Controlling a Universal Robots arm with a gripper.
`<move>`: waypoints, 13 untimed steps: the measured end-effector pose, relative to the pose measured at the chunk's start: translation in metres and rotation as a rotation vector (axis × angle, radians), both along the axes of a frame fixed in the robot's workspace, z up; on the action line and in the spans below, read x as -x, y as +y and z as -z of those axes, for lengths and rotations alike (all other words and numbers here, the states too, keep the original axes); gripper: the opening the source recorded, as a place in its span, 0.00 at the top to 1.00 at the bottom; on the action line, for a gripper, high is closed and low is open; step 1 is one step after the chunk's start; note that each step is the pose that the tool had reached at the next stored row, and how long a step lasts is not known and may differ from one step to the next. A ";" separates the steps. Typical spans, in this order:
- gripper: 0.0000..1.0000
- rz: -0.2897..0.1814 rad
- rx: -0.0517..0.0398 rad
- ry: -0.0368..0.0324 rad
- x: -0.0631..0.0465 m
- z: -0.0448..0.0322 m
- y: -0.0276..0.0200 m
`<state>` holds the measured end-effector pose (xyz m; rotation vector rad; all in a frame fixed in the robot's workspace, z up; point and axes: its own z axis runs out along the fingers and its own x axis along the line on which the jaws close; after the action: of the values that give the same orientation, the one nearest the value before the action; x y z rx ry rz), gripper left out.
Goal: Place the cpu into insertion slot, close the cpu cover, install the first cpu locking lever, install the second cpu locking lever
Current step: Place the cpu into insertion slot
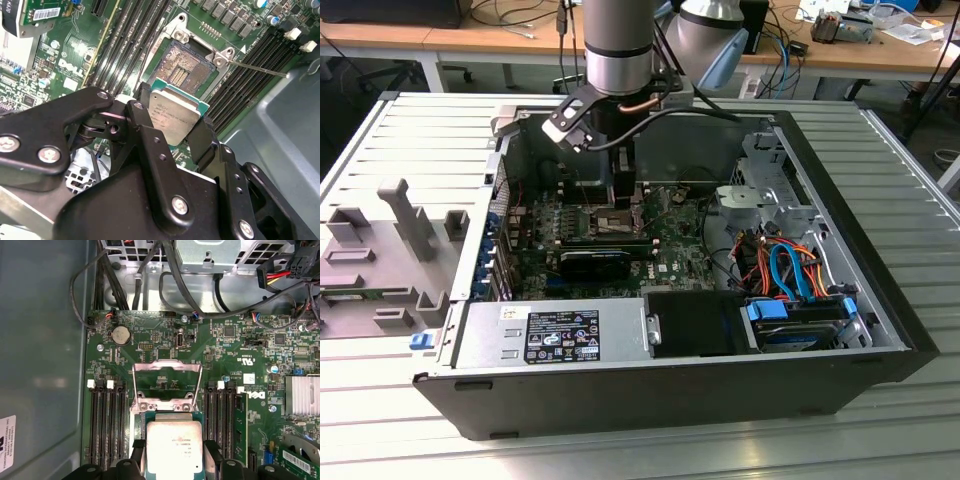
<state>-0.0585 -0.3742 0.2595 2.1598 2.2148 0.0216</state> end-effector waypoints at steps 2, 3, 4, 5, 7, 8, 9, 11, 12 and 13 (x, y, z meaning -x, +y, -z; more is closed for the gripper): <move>0.46 0.000 -0.0001 0.0000 0.001 0.0005 0.0006; 0.46 0.000 0.0002 0.0002 0.003 0.0011 0.0008; 0.46 0.000 0.0002 0.0001 0.004 0.0015 0.0009; 0.46 0.000 0.0001 0.0001 0.004 0.0019 0.0010; 0.46 0.000 0.0003 0.0002 0.005 0.0023 0.0009; 0.46 0.000 0.0003 0.0002 0.005 0.0024 0.0009; 0.46 0.000 0.0001 0.0001 0.005 0.0026 0.0010; 0.46 0.000 0.0001 0.0001 0.006 0.0067 0.0010; 0.46 0.000 0.0001 0.0001 0.007 0.0099 0.0010; 0.46 0.000 0.0001 0.0001 0.007 0.0099 0.0010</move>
<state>-0.0651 -0.3732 0.2495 2.1597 2.2148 0.0214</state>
